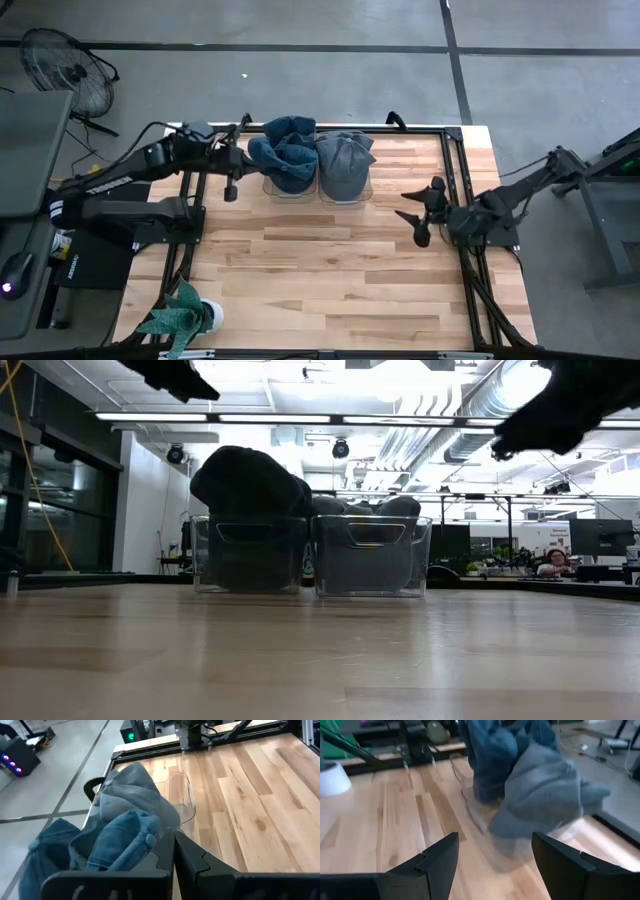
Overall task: Pick & Place hat
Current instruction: Return to Home Position
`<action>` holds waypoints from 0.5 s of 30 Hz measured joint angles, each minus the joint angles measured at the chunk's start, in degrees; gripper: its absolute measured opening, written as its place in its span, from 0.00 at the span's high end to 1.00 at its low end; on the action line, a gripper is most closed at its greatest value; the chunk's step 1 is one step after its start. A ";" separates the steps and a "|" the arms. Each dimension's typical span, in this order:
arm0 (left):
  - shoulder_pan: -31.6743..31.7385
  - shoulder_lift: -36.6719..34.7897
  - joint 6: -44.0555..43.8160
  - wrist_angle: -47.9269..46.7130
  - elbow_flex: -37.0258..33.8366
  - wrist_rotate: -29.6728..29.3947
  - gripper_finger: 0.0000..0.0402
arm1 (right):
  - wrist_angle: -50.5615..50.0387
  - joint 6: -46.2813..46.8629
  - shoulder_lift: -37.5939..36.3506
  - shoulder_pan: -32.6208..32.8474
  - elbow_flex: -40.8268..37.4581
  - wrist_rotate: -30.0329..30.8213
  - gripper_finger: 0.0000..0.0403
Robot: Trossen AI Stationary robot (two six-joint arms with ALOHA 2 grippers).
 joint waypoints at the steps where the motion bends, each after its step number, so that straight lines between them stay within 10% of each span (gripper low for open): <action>1: 0.18 -0.51 0.04 0.84 -0.95 0.19 1.00 | 0.52 -1.99 -1.53 -1.15 0.00 -1.19 0.39; 15: 19.66 -3.18 -7.75 22.02 -14.85 31.69 1.00 | 19.85 -15.08 -22.23 -11.91 -14.98 -14.69 0.39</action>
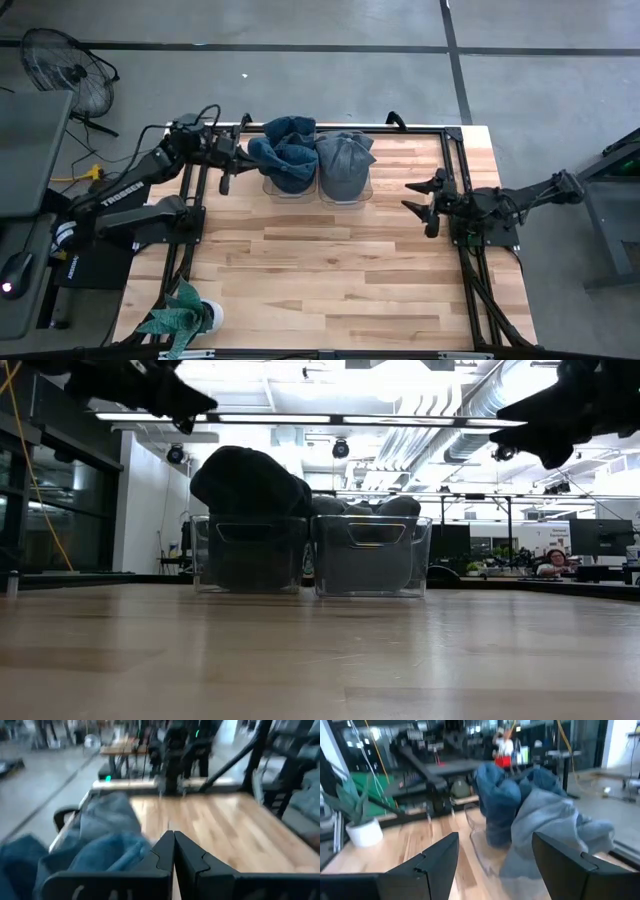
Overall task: Pick & Place hat
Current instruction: Return to Home Position
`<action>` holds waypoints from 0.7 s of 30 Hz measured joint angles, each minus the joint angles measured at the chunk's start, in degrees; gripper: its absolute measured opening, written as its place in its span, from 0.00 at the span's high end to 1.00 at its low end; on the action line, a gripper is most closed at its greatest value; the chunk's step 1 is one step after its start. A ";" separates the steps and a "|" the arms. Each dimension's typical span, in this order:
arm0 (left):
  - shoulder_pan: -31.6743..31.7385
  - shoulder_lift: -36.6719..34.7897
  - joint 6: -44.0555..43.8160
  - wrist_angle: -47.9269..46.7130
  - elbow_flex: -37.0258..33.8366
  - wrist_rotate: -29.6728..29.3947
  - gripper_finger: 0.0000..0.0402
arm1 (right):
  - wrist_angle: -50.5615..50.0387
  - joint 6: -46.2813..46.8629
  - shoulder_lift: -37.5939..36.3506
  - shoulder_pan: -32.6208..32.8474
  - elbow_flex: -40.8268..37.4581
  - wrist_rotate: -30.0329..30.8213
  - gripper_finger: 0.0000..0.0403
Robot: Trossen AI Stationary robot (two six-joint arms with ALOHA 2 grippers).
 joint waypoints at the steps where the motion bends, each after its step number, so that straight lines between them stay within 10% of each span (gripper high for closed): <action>1: 0.61 -0.68 -1.15 2.85 -1.24 1.44 1.00 | 0.60 -0.61 -1.47 -0.55 -0.61 -0.43 0.39; 21: 1.33 -10.21 -22.29 40.24 -25.42 1.30 1.00 | 5.81 -3.08 -11.35 -11.71 -7.23 -20.20 0.39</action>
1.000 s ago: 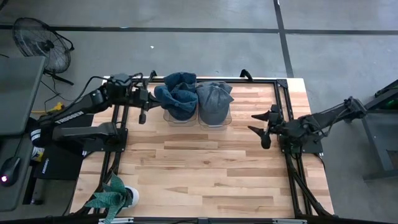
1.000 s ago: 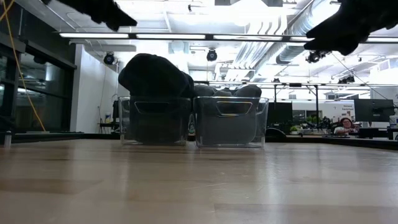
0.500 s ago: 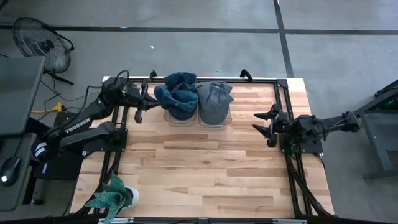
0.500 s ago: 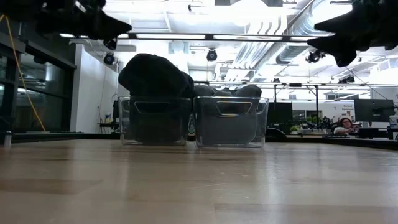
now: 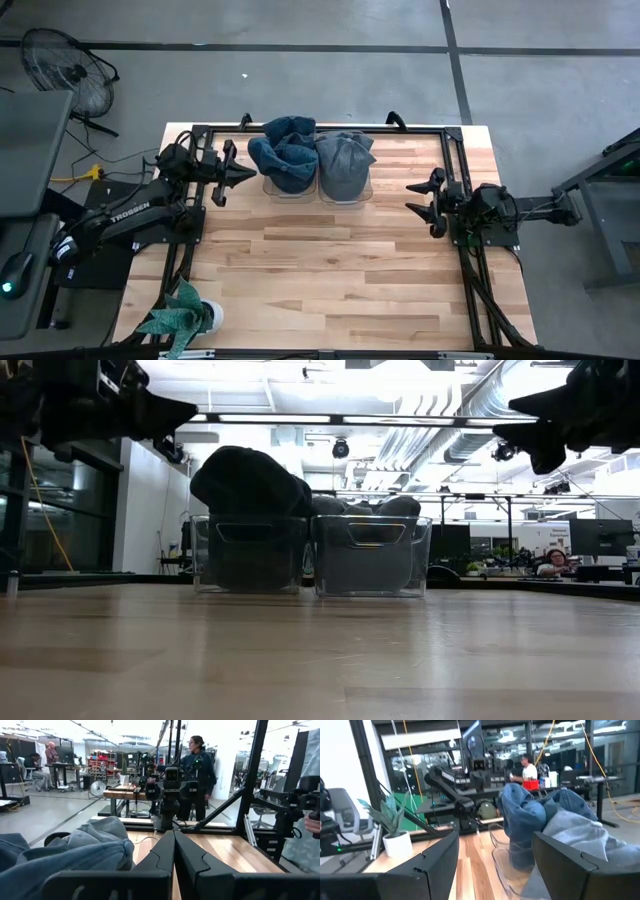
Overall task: Pick & Place hat
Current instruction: Return to Home Position
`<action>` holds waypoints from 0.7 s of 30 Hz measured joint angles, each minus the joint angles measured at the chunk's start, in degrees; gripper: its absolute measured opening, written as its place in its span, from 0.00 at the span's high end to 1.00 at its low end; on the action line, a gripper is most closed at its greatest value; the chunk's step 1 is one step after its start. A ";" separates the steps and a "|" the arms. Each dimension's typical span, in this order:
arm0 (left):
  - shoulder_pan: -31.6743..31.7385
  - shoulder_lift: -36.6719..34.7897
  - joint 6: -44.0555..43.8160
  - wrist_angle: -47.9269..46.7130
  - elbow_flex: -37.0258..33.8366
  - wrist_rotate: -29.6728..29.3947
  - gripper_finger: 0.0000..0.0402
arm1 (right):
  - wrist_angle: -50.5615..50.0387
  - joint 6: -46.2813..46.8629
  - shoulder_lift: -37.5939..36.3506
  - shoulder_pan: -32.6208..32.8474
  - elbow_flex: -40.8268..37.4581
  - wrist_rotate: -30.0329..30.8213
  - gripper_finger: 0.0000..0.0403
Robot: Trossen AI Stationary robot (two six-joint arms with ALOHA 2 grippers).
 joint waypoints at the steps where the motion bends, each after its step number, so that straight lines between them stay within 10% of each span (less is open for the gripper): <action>1: 0.00 0.02 -0.50 1.21 -0.66 0.00 1.00 | 0.83 -0.01 0.00 -0.46 -0.20 -0.67 0.39; 21: -5.80 -1.90 -8.25 20.67 -11.42 -10.80 1.00 | -0.88 2.73 0.17 -3.88 -0.35 -4.28 0.39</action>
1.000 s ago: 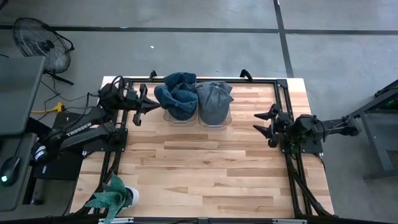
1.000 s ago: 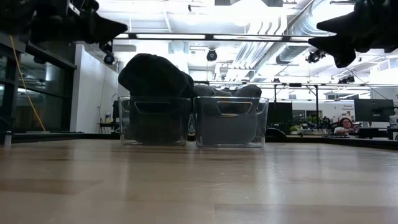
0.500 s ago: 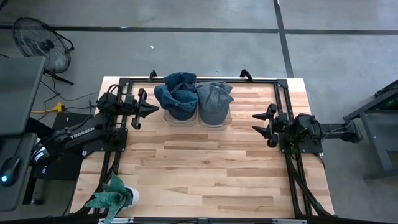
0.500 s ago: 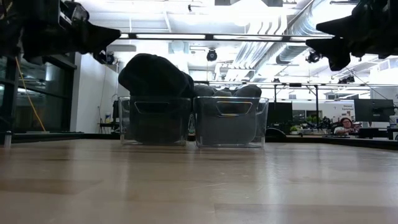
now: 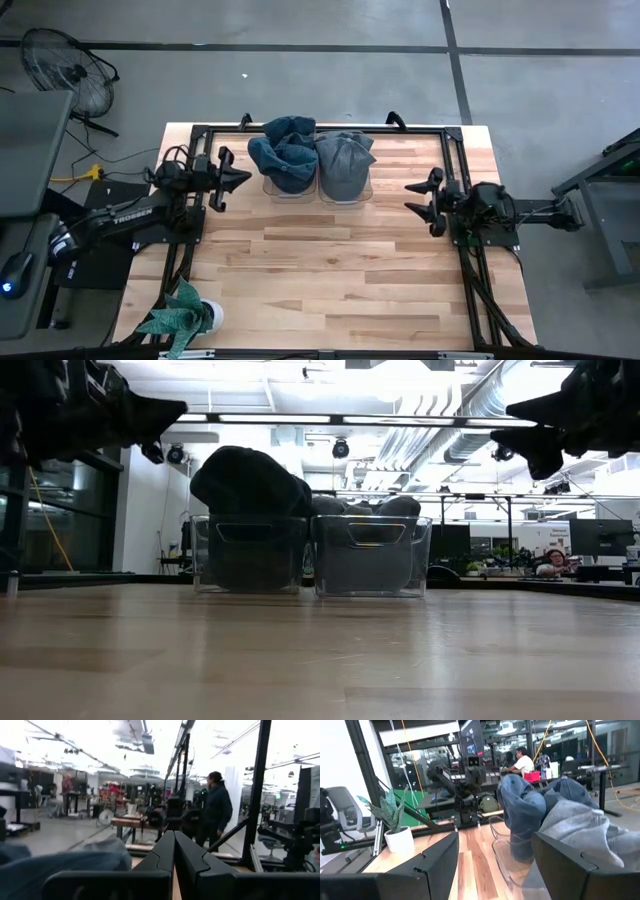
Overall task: Pick & Place hat
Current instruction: Return to Home Position
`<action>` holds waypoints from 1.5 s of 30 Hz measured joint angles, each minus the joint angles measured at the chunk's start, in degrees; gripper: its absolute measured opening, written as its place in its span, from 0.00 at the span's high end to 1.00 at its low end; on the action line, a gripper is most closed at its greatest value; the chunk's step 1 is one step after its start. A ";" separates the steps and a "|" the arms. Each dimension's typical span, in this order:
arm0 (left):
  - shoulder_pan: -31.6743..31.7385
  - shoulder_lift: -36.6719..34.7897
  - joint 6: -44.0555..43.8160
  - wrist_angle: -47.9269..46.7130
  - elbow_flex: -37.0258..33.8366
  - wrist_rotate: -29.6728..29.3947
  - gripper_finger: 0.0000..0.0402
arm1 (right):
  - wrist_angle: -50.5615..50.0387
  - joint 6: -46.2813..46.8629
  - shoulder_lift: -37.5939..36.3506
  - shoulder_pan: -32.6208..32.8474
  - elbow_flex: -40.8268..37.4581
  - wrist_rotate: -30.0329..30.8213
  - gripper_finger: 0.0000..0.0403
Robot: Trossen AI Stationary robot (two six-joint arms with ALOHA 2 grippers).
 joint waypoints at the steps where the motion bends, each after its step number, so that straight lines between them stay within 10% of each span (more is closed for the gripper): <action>1: -1.79 -0.07 0.86 -0.20 0.00 -1.75 1.00 | -0.52 0.25 0.00 0.01 0.00 0.01 0.39; 10: -21.46 -1.55 13.27 -14.73 -0.09 -24.54 1.00 | -2.90 0.79 0.02 0.07 0.00 -0.38 0.39; 17: -23.86 -5.47 13.67 -22.70 -0.18 -32.17 1.00 | -3.65 -0.97 0.00 0.04 0.02 -0.49 0.39; 33: -23.88 -30.36 9.86 -50.73 -0.22 -36.43 1.00 | -8.56 0.54 -0.04 0.04 0.02 1.39 0.39; 45: -23.88 -29.18 10.27 -50.82 -0.22 -38.25 1.00 | -3.96 1.91 0.02 0.02 -2.21 2.65 0.39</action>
